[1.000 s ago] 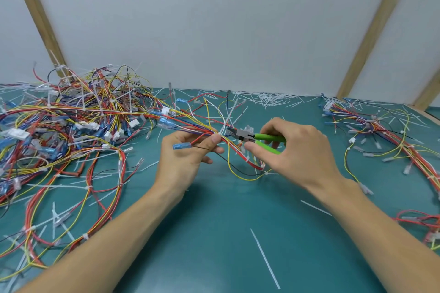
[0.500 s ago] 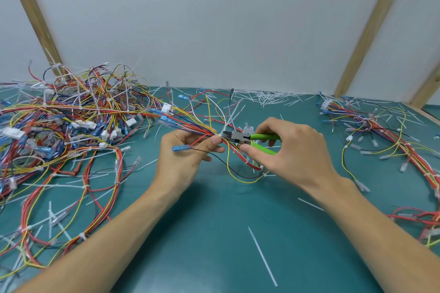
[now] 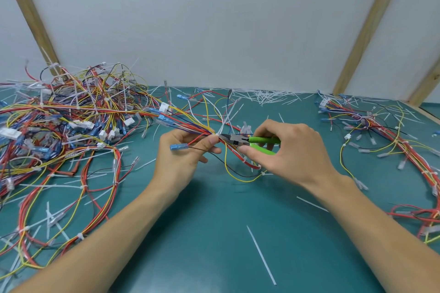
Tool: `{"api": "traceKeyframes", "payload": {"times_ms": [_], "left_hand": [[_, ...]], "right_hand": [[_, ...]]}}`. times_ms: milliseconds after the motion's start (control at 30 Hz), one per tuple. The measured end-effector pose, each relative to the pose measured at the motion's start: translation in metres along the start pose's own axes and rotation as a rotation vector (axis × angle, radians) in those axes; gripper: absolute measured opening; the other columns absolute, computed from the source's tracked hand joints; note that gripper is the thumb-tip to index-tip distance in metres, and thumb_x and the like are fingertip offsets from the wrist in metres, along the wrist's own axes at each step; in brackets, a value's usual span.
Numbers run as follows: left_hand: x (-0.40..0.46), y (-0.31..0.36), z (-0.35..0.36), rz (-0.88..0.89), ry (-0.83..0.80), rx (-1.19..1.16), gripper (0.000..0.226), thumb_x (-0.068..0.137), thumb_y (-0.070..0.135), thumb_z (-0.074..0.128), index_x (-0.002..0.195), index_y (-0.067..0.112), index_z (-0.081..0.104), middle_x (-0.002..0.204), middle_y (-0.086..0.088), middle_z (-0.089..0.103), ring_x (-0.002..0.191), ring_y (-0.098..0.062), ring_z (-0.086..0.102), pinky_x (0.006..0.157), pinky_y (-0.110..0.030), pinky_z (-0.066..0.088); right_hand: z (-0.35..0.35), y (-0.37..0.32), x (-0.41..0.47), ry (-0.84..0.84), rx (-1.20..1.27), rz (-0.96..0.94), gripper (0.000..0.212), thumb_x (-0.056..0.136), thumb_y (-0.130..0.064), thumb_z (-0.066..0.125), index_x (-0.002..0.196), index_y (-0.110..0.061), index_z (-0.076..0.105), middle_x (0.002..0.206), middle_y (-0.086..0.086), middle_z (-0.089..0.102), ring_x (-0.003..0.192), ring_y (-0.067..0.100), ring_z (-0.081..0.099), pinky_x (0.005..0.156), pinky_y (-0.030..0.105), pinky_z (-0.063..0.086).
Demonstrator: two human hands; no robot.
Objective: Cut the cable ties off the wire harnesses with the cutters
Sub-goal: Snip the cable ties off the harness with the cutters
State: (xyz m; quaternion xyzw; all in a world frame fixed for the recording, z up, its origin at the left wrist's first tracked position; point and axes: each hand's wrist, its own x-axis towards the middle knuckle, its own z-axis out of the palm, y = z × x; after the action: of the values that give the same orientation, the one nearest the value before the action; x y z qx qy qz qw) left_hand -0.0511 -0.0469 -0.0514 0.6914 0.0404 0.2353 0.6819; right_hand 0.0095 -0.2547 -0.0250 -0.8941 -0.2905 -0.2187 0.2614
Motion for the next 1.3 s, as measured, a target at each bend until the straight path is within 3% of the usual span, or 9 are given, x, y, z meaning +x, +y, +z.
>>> {"api": "traceKeyframes", "payload": {"times_ms": [100,433,733,1100,1300], "left_hand": [[0.0006,0.0007,-0.0005,0.005,0.008,0.003,0.005,0.085,0.009,0.075,0.085,0.008,0.07,0.078,0.0,0.077,0.066,-0.017,0.074,0.052,-0.024,0.052],[0.0008,0.0015,-0.0009,0.02,0.003,0.012,0.006,0.085,0.009,0.076,0.083,0.011,0.071,0.076,0.0,0.077,0.063,-0.017,0.073,0.05,-0.023,0.05],[0.001,0.0,-0.0014,0.011,-0.01,0.01,0.008,0.085,0.009,0.076,0.081,0.013,0.071,0.076,0.0,0.076,0.063,-0.017,0.073,0.049,-0.022,0.05],[0.0009,-0.0021,-0.0016,0.017,-0.021,0.02,0.006,0.085,0.011,0.076,0.083,0.013,0.071,0.077,0.0,0.077,0.063,-0.017,0.073,0.049,-0.021,0.049],[0.0,-0.0047,-0.0007,0.062,-0.055,0.078,0.011,0.087,0.012,0.076,0.082,0.022,0.074,0.081,0.003,0.078,0.062,-0.018,0.073,0.05,-0.021,0.048]], "right_hand": [[0.0022,-0.0019,-0.0006,0.022,0.008,-0.01,0.044,0.075,-0.075,0.064,0.083,-0.032,0.067,0.077,-0.015,0.072,0.078,0.014,0.069,0.07,0.038,0.055],[0.0041,-0.0033,-0.0016,0.04,0.012,0.014,0.037,0.077,-0.067,0.075,0.083,-0.031,0.069,0.077,-0.016,0.073,0.079,0.016,0.07,0.071,0.039,0.055],[0.0035,-0.0016,0.0004,0.036,0.039,0.051,0.043,0.073,-0.075,0.064,0.082,-0.033,0.068,0.076,-0.018,0.072,0.08,0.012,0.07,0.073,0.038,0.055],[0.0036,-0.0012,-0.0003,0.033,0.044,0.018,0.044,0.073,-0.076,0.063,0.083,-0.034,0.068,0.077,-0.019,0.072,0.079,0.011,0.069,0.072,0.036,0.055],[0.005,-0.0043,-0.0019,0.022,0.069,0.019,0.044,0.073,-0.075,0.061,0.084,-0.034,0.068,0.077,-0.019,0.073,0.077,0.008,0.069,0.071,0.034,0.055]]}}
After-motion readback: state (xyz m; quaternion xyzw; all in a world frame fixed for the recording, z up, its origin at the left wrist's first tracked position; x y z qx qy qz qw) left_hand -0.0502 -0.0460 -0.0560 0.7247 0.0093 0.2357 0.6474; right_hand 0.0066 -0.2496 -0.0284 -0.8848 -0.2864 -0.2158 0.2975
